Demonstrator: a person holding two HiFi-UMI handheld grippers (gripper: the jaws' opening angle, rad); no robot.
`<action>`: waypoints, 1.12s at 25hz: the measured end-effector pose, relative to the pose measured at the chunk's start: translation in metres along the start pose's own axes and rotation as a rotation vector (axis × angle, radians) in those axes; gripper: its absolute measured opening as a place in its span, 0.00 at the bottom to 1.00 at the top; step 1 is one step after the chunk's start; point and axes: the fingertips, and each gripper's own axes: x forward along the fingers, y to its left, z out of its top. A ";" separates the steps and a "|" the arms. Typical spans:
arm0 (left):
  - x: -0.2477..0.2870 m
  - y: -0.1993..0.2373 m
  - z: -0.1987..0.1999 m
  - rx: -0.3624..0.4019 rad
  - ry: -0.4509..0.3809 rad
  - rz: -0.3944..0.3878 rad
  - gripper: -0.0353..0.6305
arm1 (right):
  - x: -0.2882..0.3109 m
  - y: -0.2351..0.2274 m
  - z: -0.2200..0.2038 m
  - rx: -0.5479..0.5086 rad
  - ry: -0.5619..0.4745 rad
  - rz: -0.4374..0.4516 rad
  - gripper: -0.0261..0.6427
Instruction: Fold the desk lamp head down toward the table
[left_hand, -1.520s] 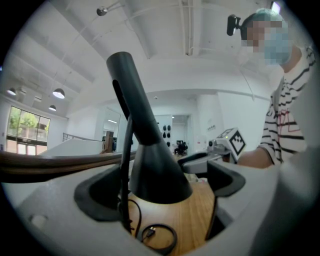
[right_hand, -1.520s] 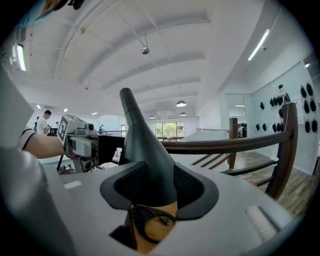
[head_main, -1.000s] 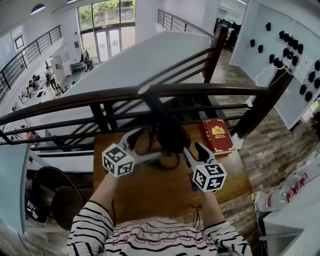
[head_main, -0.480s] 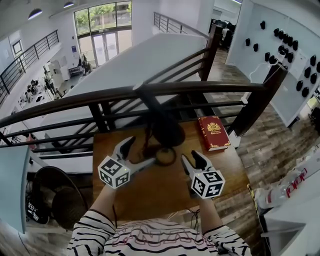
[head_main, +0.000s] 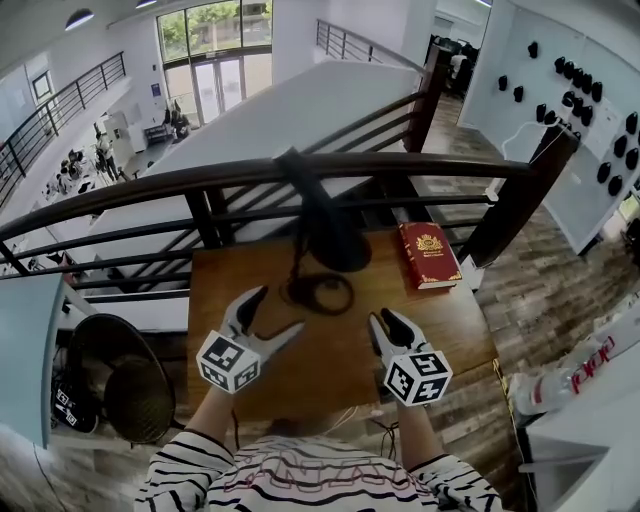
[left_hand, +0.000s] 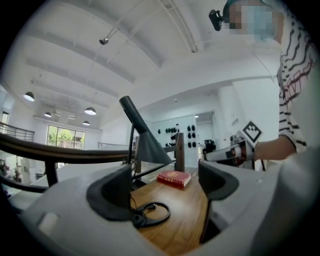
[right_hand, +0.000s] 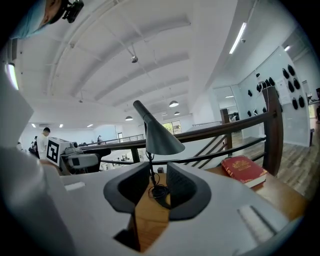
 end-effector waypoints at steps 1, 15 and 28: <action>-0.005 -0.003 -0.001 -0.009 -0.003 0.009 0.68 | -0.005 0.002 -0.002 0.001 0.001 0.002 0.19; -0.058 -0.033 -0.021 -0.025 -0.035 0.161 0.34 | -0.047 0.021 -0.031 0.032 -0.008 0.036 0.09; -0.088 -0.056 -0.050 -0.070 -0.005 0.210 0.13 | -0.063 0.039 -0.057 0.043 0.021 0.075 0.04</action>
